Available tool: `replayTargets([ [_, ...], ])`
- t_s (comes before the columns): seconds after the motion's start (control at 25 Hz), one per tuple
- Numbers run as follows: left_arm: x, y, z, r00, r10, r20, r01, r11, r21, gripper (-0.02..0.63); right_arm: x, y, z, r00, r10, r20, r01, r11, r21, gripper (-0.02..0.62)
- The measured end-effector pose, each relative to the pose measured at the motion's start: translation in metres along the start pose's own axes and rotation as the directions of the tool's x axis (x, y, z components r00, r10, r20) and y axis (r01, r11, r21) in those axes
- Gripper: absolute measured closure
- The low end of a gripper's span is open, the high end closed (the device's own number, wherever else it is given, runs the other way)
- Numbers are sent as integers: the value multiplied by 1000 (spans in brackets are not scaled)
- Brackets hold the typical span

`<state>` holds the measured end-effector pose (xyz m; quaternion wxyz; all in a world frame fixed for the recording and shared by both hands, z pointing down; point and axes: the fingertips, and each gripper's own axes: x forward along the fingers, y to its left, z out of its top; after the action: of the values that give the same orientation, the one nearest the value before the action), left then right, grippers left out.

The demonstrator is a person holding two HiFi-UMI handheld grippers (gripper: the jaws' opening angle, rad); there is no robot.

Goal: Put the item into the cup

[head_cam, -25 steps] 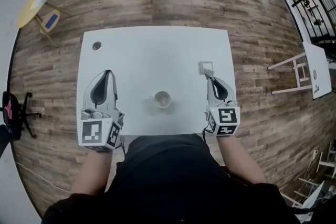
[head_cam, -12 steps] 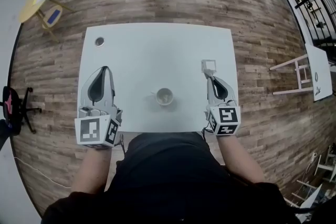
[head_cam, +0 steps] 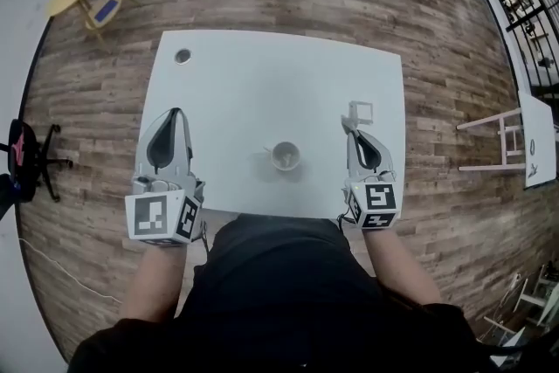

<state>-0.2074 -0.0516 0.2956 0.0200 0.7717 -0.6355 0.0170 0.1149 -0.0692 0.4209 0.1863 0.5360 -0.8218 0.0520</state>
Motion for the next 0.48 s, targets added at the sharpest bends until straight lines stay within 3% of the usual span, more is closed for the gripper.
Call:
replayTargets([
  [0.48,-21,21,1,997,72,-13,-72,997,5,600,11,32,5,996,92,4,-92,996,-2,577],
])
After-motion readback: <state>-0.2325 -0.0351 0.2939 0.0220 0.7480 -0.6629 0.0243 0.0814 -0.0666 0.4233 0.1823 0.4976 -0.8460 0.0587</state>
